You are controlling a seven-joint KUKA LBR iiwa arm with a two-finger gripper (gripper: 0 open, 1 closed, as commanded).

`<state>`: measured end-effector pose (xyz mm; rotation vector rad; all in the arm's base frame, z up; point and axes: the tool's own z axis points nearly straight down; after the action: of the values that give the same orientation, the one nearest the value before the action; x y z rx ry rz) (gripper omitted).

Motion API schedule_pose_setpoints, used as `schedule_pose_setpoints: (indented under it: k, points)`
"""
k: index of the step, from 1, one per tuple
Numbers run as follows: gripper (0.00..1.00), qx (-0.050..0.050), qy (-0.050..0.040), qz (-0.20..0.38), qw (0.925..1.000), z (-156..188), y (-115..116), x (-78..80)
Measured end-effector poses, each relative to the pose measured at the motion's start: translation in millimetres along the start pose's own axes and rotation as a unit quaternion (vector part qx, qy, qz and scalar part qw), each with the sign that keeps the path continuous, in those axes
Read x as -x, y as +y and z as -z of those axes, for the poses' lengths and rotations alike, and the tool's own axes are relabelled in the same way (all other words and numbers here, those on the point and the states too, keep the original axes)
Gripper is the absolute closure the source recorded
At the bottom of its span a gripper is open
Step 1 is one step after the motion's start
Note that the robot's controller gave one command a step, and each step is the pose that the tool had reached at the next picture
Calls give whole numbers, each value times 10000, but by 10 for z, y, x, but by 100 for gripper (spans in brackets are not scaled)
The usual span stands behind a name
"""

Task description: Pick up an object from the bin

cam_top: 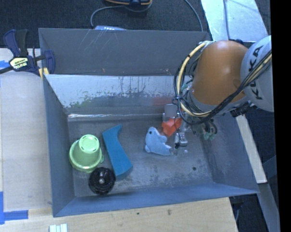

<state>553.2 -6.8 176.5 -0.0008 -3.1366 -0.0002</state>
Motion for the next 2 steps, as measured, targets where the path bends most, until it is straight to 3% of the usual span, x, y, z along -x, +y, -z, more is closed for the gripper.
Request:
schedule_pose_setpoints:
  k: [1, 2]
  points:
    - [0, -1, -42, 0, 10000, 46, -1, 17]
    - [0, -3, -71, 61, 10000, -387, 116, 122]
